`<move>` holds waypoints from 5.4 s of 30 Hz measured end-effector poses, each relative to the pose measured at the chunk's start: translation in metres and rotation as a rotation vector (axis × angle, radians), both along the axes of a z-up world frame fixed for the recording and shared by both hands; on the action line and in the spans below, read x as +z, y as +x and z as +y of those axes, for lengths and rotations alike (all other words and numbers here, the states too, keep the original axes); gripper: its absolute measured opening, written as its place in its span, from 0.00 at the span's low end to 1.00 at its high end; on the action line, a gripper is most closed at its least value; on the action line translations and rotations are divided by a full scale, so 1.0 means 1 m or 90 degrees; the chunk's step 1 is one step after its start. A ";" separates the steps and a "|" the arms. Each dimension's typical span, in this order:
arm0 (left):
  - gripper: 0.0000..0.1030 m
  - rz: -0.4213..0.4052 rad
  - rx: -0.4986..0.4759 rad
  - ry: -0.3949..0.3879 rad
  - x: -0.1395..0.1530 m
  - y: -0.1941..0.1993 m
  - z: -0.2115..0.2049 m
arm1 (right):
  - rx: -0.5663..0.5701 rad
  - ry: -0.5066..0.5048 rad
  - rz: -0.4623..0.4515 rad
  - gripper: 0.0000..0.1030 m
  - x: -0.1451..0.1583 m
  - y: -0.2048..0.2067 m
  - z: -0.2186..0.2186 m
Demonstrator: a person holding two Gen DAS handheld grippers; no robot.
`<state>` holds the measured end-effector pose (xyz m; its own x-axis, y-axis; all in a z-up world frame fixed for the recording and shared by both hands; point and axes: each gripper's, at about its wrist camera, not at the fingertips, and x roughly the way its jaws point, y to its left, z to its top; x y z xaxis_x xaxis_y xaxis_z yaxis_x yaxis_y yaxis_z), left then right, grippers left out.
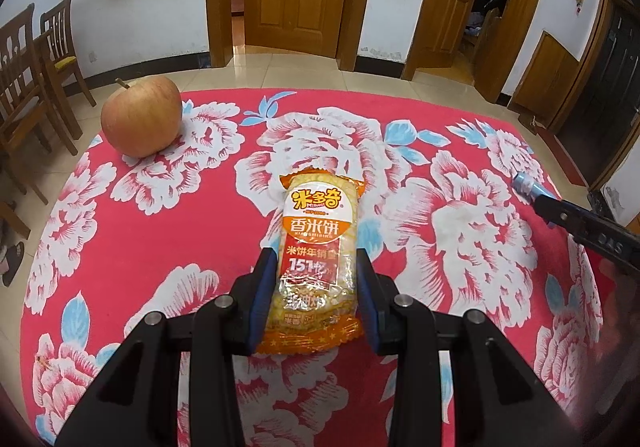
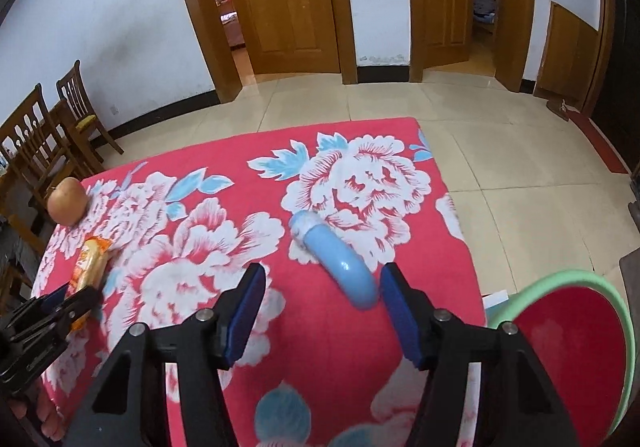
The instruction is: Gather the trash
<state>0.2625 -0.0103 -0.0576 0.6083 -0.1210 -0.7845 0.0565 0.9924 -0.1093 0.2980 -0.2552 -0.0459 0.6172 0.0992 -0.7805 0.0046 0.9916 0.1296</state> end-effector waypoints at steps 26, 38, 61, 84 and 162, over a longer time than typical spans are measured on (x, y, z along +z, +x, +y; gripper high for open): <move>0.38 -0.021 -0.033 0.014 0.008 -0.010 -0.019 | -0.027 0.051 -0.045 0.19 0.029 -0.078 -0.002; 0.38 -0.040 -0.072 0.016 0.033 -0.033 -0.044 | -0.070 0.104 -0.066 0.19 0.047 -0.153 -0.022; 0.38 -0.041 -0.160 -0.030 0.061 -0.094 -0.112 | -0.177 0.150 -0.092 0.19 0.049 -0.222 -0.093; 0.38 -0.032 -0.243 -0.033 0.055 -0.103 -0.181 | -0.275 0.157 -0.078 0.37 0.019 -0.234 -0.149; 0.80 -0.111 -0.117 -0.023 0.102 -0.182 -0.085 | -0.198 0.084 -0.170 0.91 0.085 -0.291 -0.040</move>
